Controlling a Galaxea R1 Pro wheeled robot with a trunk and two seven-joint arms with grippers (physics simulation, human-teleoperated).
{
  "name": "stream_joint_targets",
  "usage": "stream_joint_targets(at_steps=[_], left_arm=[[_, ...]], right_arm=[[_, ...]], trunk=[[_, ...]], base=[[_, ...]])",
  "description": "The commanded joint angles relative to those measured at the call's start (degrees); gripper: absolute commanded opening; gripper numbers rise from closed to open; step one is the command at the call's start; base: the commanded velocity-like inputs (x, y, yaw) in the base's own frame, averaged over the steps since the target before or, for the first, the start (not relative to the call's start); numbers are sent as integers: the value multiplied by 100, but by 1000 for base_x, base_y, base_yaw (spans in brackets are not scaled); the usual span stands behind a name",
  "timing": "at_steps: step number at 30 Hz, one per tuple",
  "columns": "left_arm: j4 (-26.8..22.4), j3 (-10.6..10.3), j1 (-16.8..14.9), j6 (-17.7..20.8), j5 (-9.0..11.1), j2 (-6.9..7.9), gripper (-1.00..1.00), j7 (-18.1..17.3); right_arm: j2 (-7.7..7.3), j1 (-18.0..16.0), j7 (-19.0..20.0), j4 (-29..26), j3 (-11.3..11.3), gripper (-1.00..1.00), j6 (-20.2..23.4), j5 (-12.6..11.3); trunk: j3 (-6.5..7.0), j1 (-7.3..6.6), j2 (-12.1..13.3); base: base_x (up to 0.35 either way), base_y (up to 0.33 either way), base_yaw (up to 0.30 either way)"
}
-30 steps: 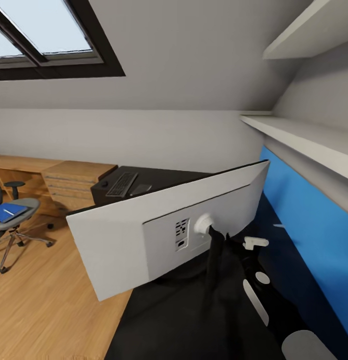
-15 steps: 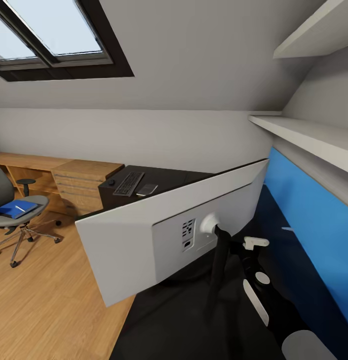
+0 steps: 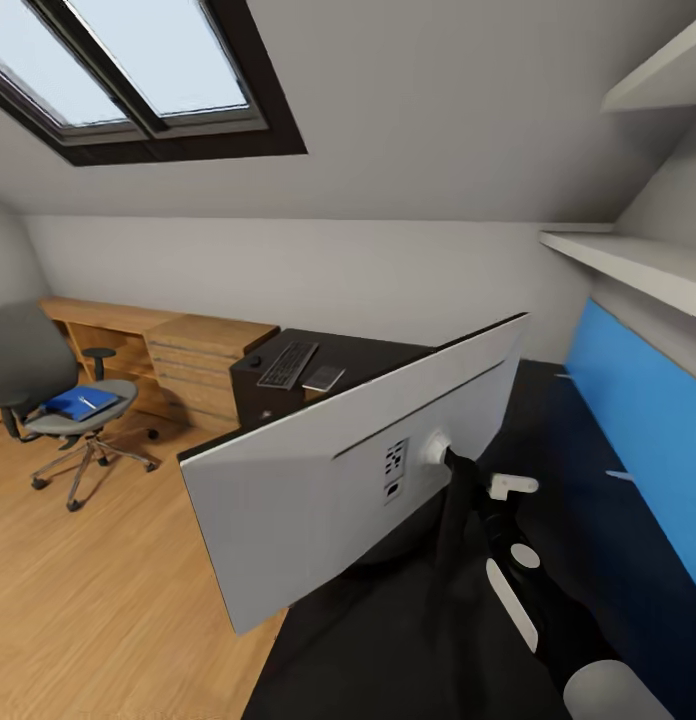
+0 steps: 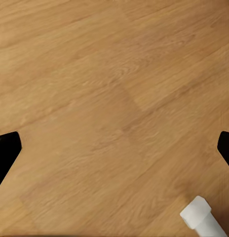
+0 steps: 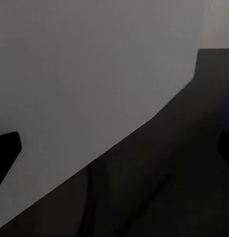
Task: In the bedroom, organize the workspace by keeping the computer under the desk, ensuring the monitor is on the desk, placing the keyboard on the desk next to the monitor, placing the mouse on the desk next to the keyboard, moving the folder from the swivel chair onto the desk next to the mouse, stacking the notebook on top of the folder with the pen on top of the notebook, and positioning the swivel chair next to the desk.
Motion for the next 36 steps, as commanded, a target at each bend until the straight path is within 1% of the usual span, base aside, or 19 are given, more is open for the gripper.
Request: stream_joint_targets(at_steps=[1,7,22,29,33,36], left_arm=[[12,46,-8,8,11,-2,100,-60],[13,46,-8,8,11,-2,100,-60],[14,46,-8,8,11,-2,100,-60],[13,46,-8,8,11,-2,100,-60],[12,46,-8,8,11,-2,100,-60],[13,41,-8,8,11,-2,100,-60]], right_arm=[[-9,-3,-40,-1,41,100,-26,-53],[-14,-3,-33,-1,41,100,-26,-55],[-17,-4,-31,-1,37,100,-26,-56],[-26,-3,-44,-17,33,100,-251,-56],[-26,-3,-48,-18,31,100,-280,-56],[-31,-4,-110,-18,17,100,-288,-56]], trunk=[[-6,0,-4],[-6,0,-4],[-6,0,-4],[-6,0,-4],[-6,0,-4],[-6,0,-4]], base=[[0,0,243],[0,0,91],[0,0,5],[0,0,0],[-15,0,0],[-168,0,0]])
